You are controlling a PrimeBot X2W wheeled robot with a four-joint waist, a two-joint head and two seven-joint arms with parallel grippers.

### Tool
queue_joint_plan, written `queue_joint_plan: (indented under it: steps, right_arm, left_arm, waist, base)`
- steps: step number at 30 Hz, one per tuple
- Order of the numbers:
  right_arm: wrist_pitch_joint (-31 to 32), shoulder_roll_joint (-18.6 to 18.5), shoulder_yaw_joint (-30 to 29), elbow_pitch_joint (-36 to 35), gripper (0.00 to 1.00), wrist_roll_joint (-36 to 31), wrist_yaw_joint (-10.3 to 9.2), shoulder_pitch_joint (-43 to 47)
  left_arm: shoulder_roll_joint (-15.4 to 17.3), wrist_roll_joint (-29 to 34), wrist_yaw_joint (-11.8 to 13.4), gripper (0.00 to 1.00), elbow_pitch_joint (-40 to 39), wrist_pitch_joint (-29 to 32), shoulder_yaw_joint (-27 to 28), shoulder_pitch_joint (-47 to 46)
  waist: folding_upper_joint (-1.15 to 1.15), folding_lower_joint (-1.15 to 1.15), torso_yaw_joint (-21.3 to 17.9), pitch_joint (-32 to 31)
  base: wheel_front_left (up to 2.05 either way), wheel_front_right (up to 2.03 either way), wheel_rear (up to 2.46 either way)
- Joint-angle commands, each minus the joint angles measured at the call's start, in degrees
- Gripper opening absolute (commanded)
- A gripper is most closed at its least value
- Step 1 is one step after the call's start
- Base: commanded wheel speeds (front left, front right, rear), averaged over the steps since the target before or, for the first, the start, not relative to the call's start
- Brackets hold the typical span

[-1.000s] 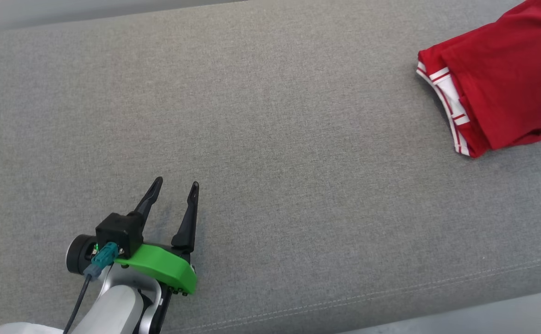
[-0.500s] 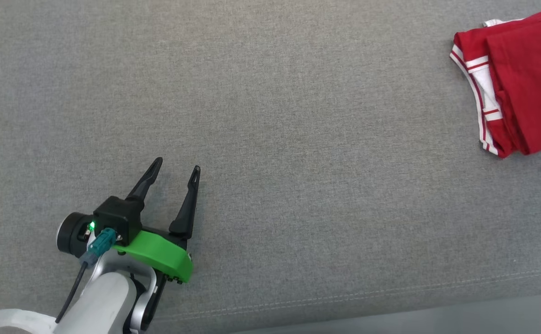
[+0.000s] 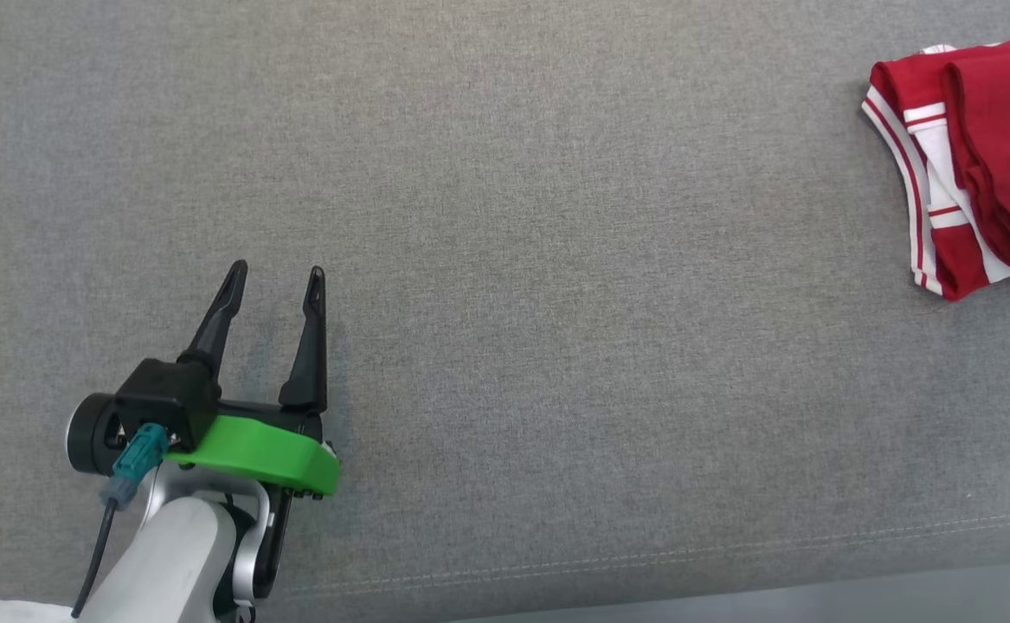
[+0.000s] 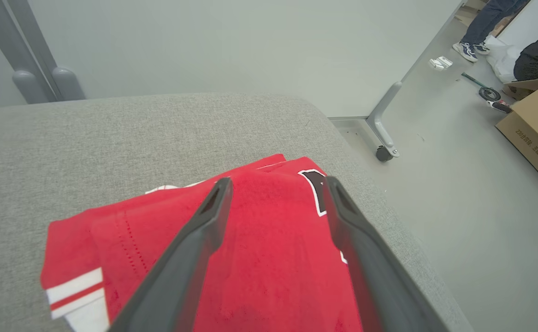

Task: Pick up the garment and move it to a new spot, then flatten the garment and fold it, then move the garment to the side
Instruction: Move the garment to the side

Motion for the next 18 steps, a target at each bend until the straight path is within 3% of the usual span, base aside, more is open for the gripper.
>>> queue_joint_plan:
  steps: [1, 10, 18]
  right_arm:
    - [-2.4, 0.1, 1.1, 1.0, 1.0, 1.0, -0.12, 1.5]
    - [-13.4, 0.4, 8.6, 5.8, 1.0, 7.1, -0.11, 4.1]
    - [-18.2, 4.4, 19.2, 7.5, 1.0, 16.1, -0.11, 8.0]
  left_arm:
    - [0.2, 0.0, 0.2, 1.0, 0.1, -0.6, 0.3, 1.2]
    - [-1.4, -2.3, 0.9, 1.0, 1.1, -1.9, 2.3, 4.7]
    - [-1.4, -3.8, 2.1, 1.0, 4.1, -2.1, 3.8, 9.0]
  waist:
    - [-0.01, -0.01, -0.2, -2.1]
    - [-0.01, -0.01, 0.1, -8.7]
    - [-0.01, -0.01, 0.6, -16.2]
  base:
    - [0.0, 0.0, 0.0]
    - [0.0, 0.0, 0.0]
    - [0.0, 0.0, 0.0]
